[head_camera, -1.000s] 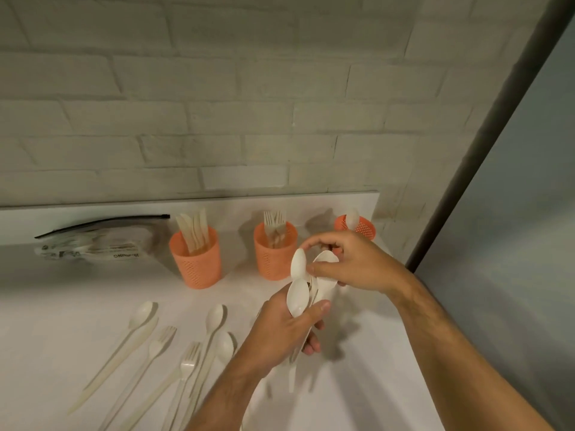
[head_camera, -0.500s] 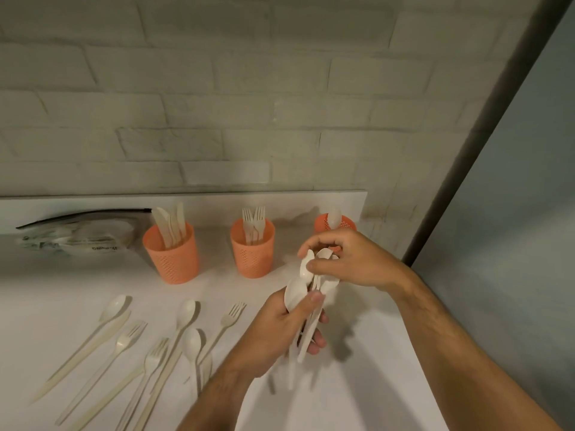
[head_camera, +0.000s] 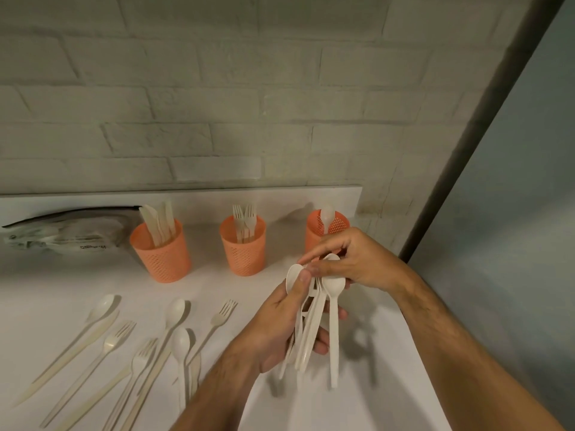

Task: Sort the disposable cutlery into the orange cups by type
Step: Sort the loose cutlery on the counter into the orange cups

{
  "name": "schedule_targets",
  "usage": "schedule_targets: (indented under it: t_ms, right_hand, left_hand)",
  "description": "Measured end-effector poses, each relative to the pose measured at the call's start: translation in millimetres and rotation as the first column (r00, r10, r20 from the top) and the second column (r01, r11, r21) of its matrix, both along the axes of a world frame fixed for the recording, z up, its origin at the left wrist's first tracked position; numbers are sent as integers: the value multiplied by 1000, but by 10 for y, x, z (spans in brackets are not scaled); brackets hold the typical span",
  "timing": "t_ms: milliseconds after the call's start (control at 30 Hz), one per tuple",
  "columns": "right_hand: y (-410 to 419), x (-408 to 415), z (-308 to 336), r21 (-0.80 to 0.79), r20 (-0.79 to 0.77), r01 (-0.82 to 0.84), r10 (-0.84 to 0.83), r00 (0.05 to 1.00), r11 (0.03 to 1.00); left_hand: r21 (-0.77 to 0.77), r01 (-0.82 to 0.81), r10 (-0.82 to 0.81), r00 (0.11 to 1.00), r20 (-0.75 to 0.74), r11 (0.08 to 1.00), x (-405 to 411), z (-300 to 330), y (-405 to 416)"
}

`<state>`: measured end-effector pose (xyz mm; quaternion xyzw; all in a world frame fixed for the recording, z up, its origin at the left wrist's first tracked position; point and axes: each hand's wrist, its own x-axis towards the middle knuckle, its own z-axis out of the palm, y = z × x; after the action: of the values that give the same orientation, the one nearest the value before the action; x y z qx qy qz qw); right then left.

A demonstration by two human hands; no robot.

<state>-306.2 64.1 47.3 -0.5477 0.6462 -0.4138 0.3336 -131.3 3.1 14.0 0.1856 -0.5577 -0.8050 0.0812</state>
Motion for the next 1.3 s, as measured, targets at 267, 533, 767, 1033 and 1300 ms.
schedule_targets:
  t_ms: [267, 533, 767, 1033, 1300]
  right_hand:
    - [-11, 36, -73, -24, -61, 74, -75, 995, 997]
    - [5, 162, -38, -23, -51, 80, -81, 995, 997]
    - [19, 174, -180, -164, -7, 200, -204, 979, 966]
    - [-20, 241, -299, -192, -14, 222, -229, 973, 956]
    - [10, 237, -328, -226, 53, 239, -233, 971, 944]
  left_hand:
    - [32, -33, 33, 999, 9, 999, -28, 66, 0]
    - [28, -38, 36, 996, 82, 999, -45, 25, -77]
    - [162, -138, 121, 986, 113, 977, -88, -35, 16]
    - [0, -216, 212, 958, 194, 976, -116, -15, -5]
    - [-135, -258, 282, 936, 210, 957, -147, 25, -52]
